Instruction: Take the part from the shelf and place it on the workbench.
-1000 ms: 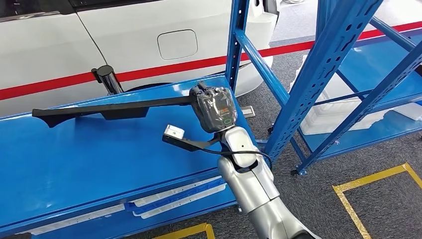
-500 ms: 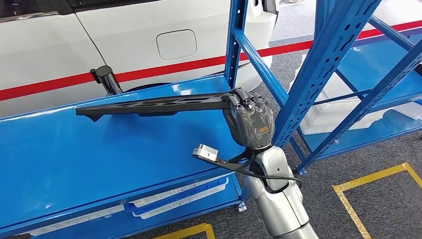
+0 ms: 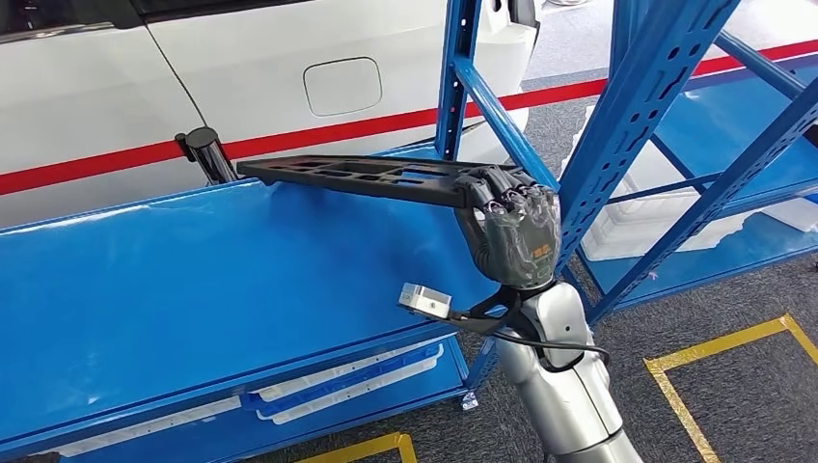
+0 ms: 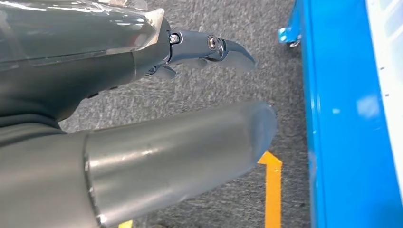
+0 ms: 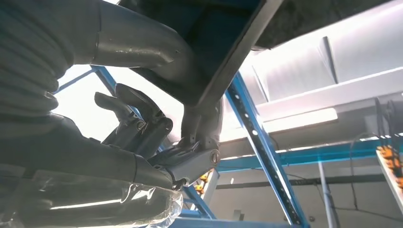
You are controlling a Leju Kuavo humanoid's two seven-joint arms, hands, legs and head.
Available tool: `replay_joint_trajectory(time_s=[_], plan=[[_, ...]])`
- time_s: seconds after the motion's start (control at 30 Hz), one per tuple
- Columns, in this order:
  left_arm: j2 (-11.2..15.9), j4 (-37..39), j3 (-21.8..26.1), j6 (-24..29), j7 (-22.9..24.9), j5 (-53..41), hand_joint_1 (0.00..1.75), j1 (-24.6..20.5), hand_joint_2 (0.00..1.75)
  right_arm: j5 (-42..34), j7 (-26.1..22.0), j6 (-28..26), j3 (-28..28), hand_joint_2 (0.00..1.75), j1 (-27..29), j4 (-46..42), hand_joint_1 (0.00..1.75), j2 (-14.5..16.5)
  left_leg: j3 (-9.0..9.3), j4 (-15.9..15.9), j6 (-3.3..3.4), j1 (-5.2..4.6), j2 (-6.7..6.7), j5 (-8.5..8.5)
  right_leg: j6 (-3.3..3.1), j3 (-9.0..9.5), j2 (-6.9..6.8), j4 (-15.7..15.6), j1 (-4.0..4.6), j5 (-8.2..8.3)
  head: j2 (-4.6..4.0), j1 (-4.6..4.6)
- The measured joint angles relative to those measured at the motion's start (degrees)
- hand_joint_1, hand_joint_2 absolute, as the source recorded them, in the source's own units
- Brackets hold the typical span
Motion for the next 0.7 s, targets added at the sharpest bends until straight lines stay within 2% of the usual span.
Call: replay_joint_trajectory(time_s=[0.1, 0.23, 0.43, 0.53, 0.7], plan=[[0.01, 0.00, -0.11, -0.10, 2.03, -0.78, 0.00, -0.18, 0.00, -2.09, -0.93, 0.00, -0.14, 1.75, -1.60, -0.60, 1.75, -0.15, 0.00, 0.00, 0.00, 0.00, 0.01, 0.01, 0.00, 0.00, 0.00, 0.00, 0.00, 0.00, 0.00, 0.00], [0.02, 0.00, -0.37, 0.04, 3.81, -2.04, 0.00, -0.68, 1.75, -4.31, -0.31, 0.37, -0.28, 1.75, -6.27, -0.84, 1.75, -0.97, 0.01, 0.00, 0.02, 0.00, 0.01, 0.04, 0.01, 0.01, 0.00, 0.00, 0.00, 0.02, 0.00, 0.01], [0.02, 0.00, -0.69, 1.81, 5.10, -2.51, 0.00, -1.53, 1.75, -6.38, 0.43, 1.25, 0.15, 1.75, -13.51, -0.94, 1.75, -3.54, 0.02, 0.02, 0.03, 0.00, -0.11, 0.04, 0.02, 0.06, -0.06, 0.00, -0.02, 0.03, 0.00, -0.01], [0.00, 0.00, -0.68, 2.45, 5.53, -2.16, 0.00, -1.84, 1.75, -6.86, 0.74, 1.26, 0.75, 1.75, -15.11, -0.94, 1.75, -4.40, 0.02, 0.02, 0.03, 0.00, -0.22, 0.04, 0.02, 0.07, -0.15, 0.00, -0.03, 0.02, 0.00, 0.00], [0.00, -0.02, -0.74, 0.16, 5.90, -2.54, 0.00, -2.17, 1.75, -8.37, 1.57, 1.51, 1.76, 1.75, -15.93, -0.92, 1.75, -5.65, 0.01, 0.02, 0.04, 0.00, -0.25, 0.04, 0.03, 0.07, -0.18, 0.00, -0.05, 0.01, 0.00, 0.01]])
